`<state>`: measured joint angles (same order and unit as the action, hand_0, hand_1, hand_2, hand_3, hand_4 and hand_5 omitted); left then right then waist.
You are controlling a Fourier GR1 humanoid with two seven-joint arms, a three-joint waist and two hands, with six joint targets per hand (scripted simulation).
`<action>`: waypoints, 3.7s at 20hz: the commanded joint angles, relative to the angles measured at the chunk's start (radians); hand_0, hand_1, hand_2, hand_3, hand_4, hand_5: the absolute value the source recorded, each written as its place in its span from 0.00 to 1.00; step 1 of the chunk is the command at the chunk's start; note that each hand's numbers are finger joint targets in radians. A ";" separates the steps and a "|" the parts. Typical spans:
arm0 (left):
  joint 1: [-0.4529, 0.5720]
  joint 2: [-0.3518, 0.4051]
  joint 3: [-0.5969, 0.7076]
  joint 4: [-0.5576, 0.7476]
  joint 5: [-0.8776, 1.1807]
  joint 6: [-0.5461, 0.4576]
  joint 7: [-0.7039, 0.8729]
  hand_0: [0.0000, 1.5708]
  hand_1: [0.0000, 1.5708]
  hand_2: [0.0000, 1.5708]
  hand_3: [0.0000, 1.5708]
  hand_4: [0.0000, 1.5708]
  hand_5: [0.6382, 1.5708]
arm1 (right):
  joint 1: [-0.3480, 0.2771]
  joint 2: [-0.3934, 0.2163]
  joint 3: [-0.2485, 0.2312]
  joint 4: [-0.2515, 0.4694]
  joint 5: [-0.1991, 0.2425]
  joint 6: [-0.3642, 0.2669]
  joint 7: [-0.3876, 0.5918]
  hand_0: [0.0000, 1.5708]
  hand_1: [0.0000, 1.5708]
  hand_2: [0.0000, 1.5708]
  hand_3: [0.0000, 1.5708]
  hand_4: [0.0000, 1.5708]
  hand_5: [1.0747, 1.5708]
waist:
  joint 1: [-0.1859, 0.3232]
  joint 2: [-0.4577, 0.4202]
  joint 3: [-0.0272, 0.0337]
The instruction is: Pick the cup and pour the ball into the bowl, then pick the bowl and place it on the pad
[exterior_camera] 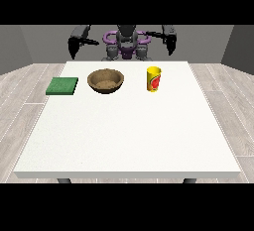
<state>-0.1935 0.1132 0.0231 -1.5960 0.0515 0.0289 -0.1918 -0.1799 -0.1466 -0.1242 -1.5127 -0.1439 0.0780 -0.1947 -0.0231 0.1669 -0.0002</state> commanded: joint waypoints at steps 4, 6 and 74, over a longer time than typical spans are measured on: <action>-0.116 0.075 0.098 0.232 0.013 -0.067 -0.106 0.00 0.00 0.00 0.00 0.00 0.66 | -0.080 -0.057 -0.058 0.133 -0.009 0.046 -0.062 0.00 0.00 0.00 0.00 0.00 0.98 | -0.012 0.027 0.0001; -0.127 0.001 0.058 0.290 -0.053 0.024 -0.139 0.00 0.00 0.00 0.00 0.00 0.65 | -0.072 -0.042 -0.045 0.158 -0.009 0.060 -0.087 0.00 0.00 0.00 0.00 0.00 0.98 | -0.043 0.025 0.0001; -0.636 -0.113 -0.512 0.752 -1.235 0.403 0.567 0.35 0.35 1.00 1.00 0.59 0.99 | -0.250 -0.346 -0.243 0.860 -0.049 0.271 -0.247 0.00 0.00 0.00 0.11 0.00 0.93 | 0.011 -0.178 0.0005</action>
<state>-0.7533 0.0035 -0.4583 -0.8619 -1.1083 0.4901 0.2862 -0.3681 -0.5024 -0.3880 -0.6449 -0.2016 0.3786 -0.5086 0.0118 -0.0058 0.0007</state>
